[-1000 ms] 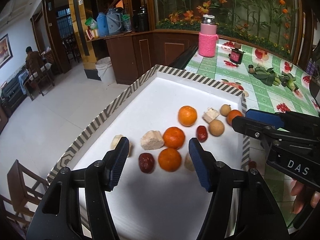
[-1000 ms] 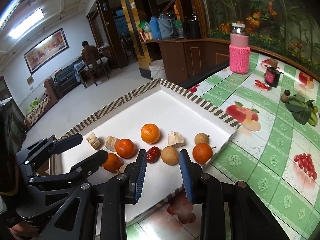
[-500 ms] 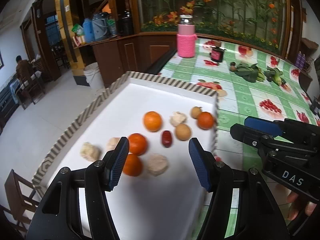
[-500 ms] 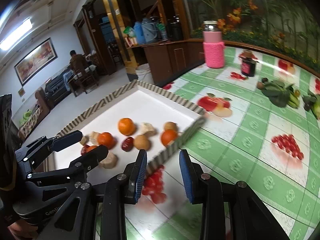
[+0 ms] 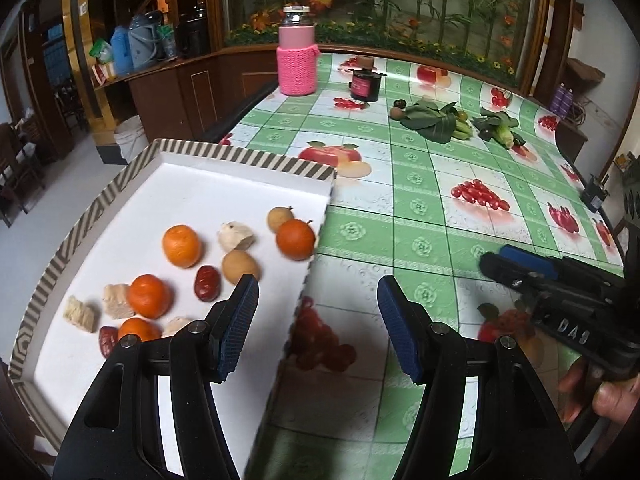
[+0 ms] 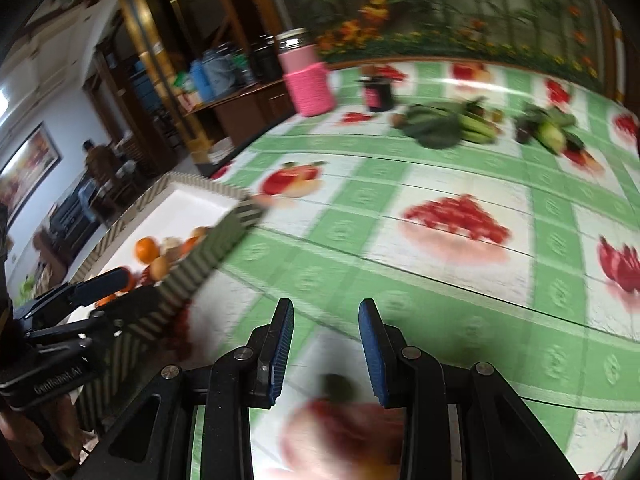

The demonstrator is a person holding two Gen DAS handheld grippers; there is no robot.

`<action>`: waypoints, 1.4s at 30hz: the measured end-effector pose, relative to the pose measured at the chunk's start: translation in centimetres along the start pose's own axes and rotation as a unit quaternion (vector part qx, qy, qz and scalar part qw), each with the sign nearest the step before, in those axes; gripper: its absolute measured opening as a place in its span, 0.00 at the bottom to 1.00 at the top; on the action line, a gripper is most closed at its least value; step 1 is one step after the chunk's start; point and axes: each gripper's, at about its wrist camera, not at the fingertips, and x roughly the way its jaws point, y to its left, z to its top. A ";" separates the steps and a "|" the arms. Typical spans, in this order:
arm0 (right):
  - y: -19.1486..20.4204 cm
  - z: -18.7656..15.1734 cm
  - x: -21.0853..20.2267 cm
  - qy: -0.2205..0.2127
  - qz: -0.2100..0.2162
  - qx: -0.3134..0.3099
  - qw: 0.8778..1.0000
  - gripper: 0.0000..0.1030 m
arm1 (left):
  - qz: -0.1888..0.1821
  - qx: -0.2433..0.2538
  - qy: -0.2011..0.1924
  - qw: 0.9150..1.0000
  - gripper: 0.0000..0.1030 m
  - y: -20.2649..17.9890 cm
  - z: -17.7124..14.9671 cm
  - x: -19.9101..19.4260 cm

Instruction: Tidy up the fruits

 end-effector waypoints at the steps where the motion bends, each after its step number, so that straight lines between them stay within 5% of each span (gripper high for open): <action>1: -0.8 0.0 -0.1 -0.001 -0.005 0.007 1.000 0.32 | -0.002 0.000 0.002 1.000 0.61 -0.1 0.1 0.1; 9: -2.4 0.4 -0.7 -0.010 -0.012 0.028 0.999 0.32 | 0.016 0.002 -0.001 1.000 0.61 0.0 0.2 0.6; 17: 3.8 1.4 0.5 -0.009 0.029 -0.026 0.999 0.32 | 0.067 0.005 -0.048 0.997 0.61 2.1 -0.1 -1.0; 28: 13.9 2.4 3.1 -0.005 0.080 -0.121 0.989 0.32 | 0.124 -0.037 -0.060 0.990 0.61 7.9 -1.5 -3.1; 42: 17.2 1.4 4.6 0.012 0.086 -0.144 0.986 0.32 | 0.131 -0.075 -0.060 0.987 0.61 11.1 -2.5 -3.8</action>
